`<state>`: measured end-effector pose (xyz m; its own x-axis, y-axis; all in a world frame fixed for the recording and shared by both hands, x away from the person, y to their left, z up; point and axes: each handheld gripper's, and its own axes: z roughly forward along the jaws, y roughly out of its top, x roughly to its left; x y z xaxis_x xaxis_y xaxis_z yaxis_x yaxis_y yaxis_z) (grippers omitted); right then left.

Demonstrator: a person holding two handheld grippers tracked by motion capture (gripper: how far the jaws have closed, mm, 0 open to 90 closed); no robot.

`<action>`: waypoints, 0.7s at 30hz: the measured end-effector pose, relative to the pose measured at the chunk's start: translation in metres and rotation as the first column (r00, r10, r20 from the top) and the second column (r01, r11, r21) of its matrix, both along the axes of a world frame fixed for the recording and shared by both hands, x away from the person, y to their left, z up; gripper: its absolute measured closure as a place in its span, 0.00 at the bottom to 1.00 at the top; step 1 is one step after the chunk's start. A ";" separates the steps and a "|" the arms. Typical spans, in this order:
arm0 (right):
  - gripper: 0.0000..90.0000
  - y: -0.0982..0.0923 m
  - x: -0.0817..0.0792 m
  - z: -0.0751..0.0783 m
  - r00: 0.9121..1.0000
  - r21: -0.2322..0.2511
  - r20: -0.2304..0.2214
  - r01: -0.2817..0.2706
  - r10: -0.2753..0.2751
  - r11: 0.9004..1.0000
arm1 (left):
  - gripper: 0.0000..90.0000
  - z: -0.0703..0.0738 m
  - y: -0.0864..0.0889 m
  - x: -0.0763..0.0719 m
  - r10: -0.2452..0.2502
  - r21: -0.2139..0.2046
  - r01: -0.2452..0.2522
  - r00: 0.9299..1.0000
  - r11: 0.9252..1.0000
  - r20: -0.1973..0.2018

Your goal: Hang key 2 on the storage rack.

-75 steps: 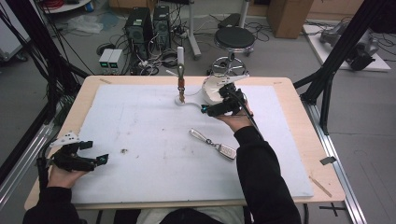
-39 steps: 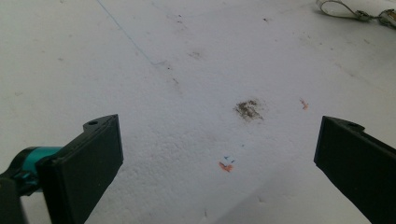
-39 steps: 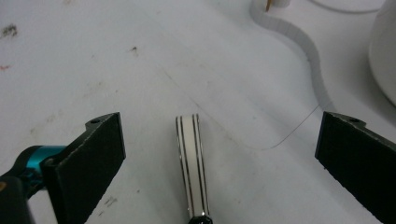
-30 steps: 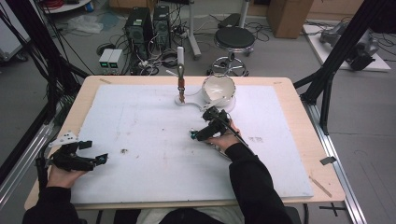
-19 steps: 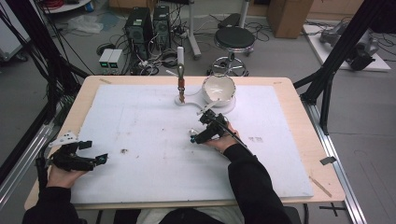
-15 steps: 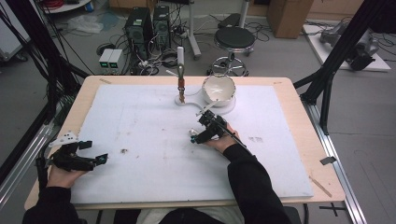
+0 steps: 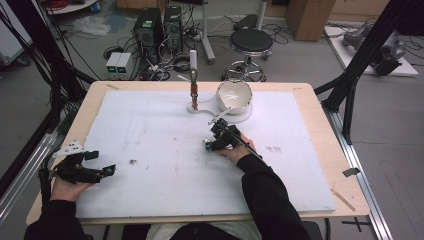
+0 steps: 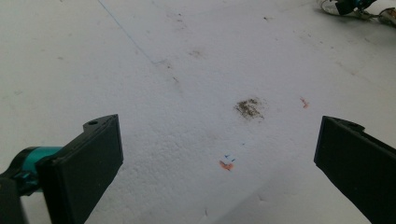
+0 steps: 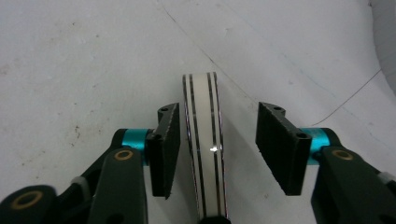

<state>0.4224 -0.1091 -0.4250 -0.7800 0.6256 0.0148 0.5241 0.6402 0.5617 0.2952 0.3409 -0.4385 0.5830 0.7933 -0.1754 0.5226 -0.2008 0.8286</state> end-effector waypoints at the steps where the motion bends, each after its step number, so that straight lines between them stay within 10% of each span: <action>1: 0.58 0.000 0.000 -0.001 1.000 -0.002 -0.003 0.000 0.000 1.000 | 0.02 0.000 0.000 0.000 0.000 0.000 0.000 1.000 1.000 0.000; 8: 0.81 0.001 -0.001 -0.002 1.000 -0.007 -0.005 -0.006 0.006 1.000 | 0.02 0.000 0.000 0.000 0.000 0.000 0.000 1.000 1.000 0.001; 21: 0.82 -0.012 -0.004 0.017 0.999 0.064 0.042 0.015 -0.018 0.998 | 0.02 0.000 0.000 0.000 -0.001 0.000 0.001 1.000 1.000 0.001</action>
<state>0.4183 -0.1213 -0.4083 -0.7702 0.6375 0.0220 0.5093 0.5938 0.6229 0.2955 0.3408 -0.4386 0.5842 0.7926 -0.1749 0.5212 -0.2011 0.8294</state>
